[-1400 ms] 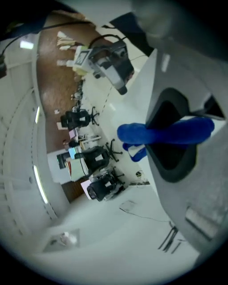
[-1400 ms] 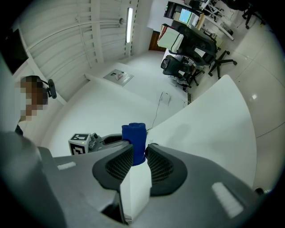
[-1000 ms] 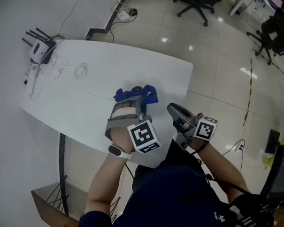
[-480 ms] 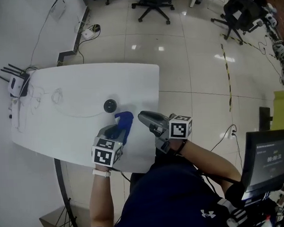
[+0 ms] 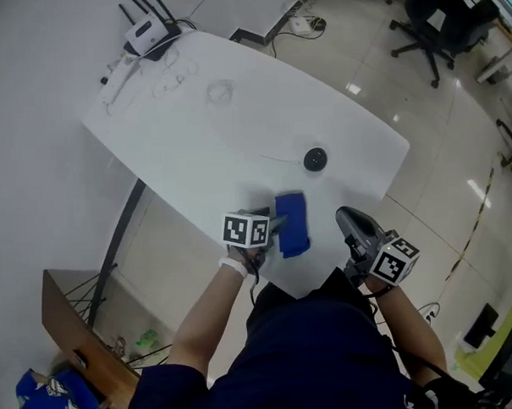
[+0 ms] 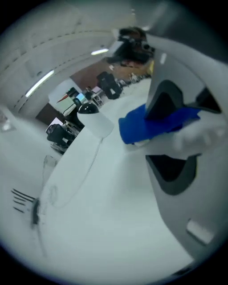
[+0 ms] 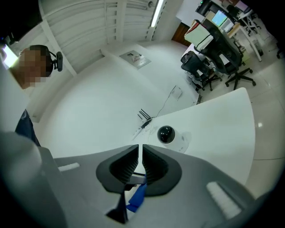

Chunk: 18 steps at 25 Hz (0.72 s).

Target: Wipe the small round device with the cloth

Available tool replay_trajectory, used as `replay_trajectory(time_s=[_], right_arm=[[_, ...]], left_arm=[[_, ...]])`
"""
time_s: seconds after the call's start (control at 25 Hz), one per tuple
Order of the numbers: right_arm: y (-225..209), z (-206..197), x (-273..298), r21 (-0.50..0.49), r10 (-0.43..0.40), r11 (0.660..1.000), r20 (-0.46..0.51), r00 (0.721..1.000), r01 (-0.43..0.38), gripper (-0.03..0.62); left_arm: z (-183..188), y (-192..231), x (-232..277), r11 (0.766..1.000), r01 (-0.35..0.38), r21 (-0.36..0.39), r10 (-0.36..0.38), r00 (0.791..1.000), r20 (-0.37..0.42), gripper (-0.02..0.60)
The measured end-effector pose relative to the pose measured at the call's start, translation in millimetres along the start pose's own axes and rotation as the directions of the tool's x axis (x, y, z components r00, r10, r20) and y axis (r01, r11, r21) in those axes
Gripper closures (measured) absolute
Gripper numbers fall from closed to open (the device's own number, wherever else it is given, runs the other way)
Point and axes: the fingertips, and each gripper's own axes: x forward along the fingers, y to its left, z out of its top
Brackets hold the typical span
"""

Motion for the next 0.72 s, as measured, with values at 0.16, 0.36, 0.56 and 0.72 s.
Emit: replay_trajectory(time_s=[0.16, 0.36, 0.56, 0.72], right_arm=[[8.9, -2.4, 10.9, -0.009, 0.035, 0.999, -0.04, 0.999, -0.036, 0.56], [27.0, -6.1, 14.9, -0.04, 0.057, 0.997, -0.058, 0.997, -0.06, 0.56], [33.4, -8.6, 7.3, -0.124, 0.023, 0.992, -0.069, 0.997, -0.031, 0.566], [46.8, -8.0, 5.4, -0.208, 0.008, 0.978, -0.071, 0.997, -0.022, 0.572]], left_arm=[[17.8, 20.5, -10.1, 0.857, -0.341, 0.387, 0.319, 0.94, 0.121, 0.302], [26.7, -3.2, -32.3, 0.867, -0.353, 0.35, 0.272, 0.926, 0.261, 0.359], [33.7, -66.0, -65.5, 0.992, -0.04, 0.119, -0.011, 0.916, 0.402, 0.503], [31.9, -98.9, -88.9, 0.993, 0.059, 0.102, -0.102, 0.868, 0.487, 0.574]])
